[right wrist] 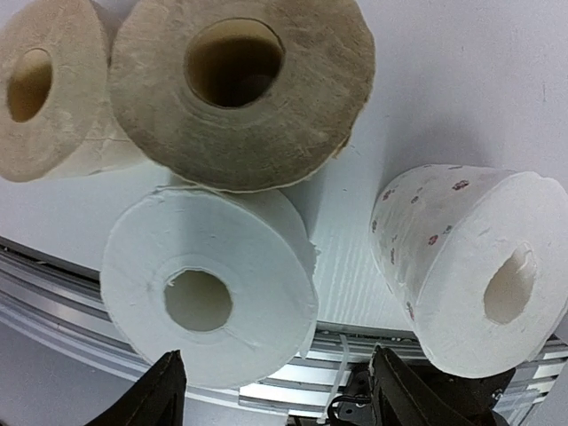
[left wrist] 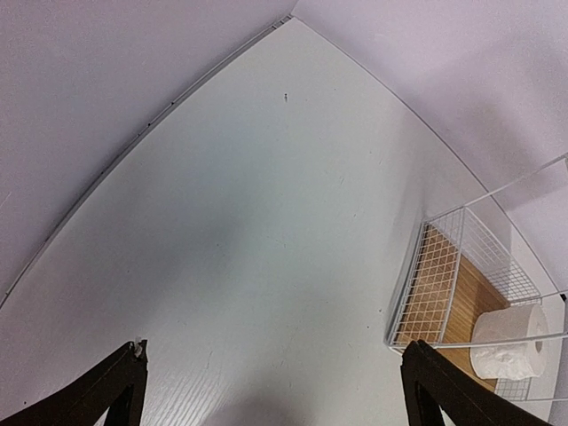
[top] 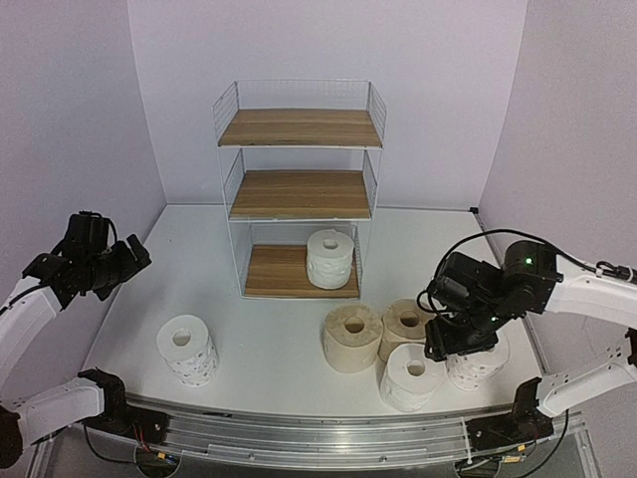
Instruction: Place and organize the paper towels onto the shelf
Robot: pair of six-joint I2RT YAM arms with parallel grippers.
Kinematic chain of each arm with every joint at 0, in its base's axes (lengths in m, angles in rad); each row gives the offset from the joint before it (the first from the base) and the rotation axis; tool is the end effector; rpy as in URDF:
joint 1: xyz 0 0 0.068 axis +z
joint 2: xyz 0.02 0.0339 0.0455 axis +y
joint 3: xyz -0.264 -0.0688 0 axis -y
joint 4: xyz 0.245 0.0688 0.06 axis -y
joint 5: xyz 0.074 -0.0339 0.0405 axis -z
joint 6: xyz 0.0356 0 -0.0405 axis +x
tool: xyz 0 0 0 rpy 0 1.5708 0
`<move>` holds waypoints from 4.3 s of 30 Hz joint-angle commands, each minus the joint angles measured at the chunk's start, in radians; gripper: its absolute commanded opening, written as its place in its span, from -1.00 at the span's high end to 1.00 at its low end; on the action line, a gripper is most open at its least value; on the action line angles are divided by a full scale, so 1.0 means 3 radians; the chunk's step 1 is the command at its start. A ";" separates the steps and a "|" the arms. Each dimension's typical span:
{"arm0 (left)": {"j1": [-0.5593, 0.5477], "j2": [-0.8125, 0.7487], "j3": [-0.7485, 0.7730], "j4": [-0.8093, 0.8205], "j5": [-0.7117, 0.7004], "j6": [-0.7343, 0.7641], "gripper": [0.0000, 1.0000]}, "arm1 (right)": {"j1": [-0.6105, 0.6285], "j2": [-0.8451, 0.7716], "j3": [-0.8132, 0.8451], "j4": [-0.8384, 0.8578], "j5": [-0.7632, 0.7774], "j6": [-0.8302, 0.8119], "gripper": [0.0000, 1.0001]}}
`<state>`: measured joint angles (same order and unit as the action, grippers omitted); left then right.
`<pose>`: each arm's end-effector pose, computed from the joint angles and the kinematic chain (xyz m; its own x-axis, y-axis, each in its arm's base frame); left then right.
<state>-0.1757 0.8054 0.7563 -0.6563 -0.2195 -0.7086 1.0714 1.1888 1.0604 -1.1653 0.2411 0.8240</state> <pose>0.1663 -0.0217 0.2813 -0.4895 -0.5582 -0.6699 -0.4098 0.8254 -0.3883 0.1042 0.1732 0.2822 -0.9156 -0.1902 -0.3544 -0.2198 0.9745 0.0448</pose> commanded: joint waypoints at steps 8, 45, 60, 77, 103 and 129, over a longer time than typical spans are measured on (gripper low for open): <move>0.0001 -0.0078 -0.0043 0.0015 0.0007 -0.0046 -0.99 | -0.0007 0.0212 -0.0247 0.0230 0.0028 0.0146 -0.30; 0.0000 -0.0113 -0.0070 0.0045 0.0087 -0.0027 -0.99 | -0.0006 0.0338 -0.0421 0.0752 -0.0013 0.0441 0.25; -0.0002 -0.0160 -0.0068 0.0029 0.0068 -0.0027 -0.99 | 0.0068 0.0415 0.0523 0.0730 -0.0928 -0.0314 0.74; 0.0000 -0.0141 -0.0031 -0.0018 0.0007 -0.0046 -0.99 | 0.0074 0.2551 0.3015 0.0978 0.0165 -0.0916 0.72; 0.0000 -0.0076 -0.0058 0.0049 0.0133 0.0004 -0.99 | -0.0010 0.3608 0.3612 0.1771 0.1271 -0.1088 0.70; -0.0002 -0.0031 -0.0070 0.0070 0.0169 0.0019 -0.99 | -0.0003 0.3527 0.2766 0.2879 0.1693 -0.1145 0.46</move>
<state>-0.1757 0.7925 0.7303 -0.6540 -0.1752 -0.7071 1.0835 2.2757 1.9305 -0.3271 0.7322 0.4670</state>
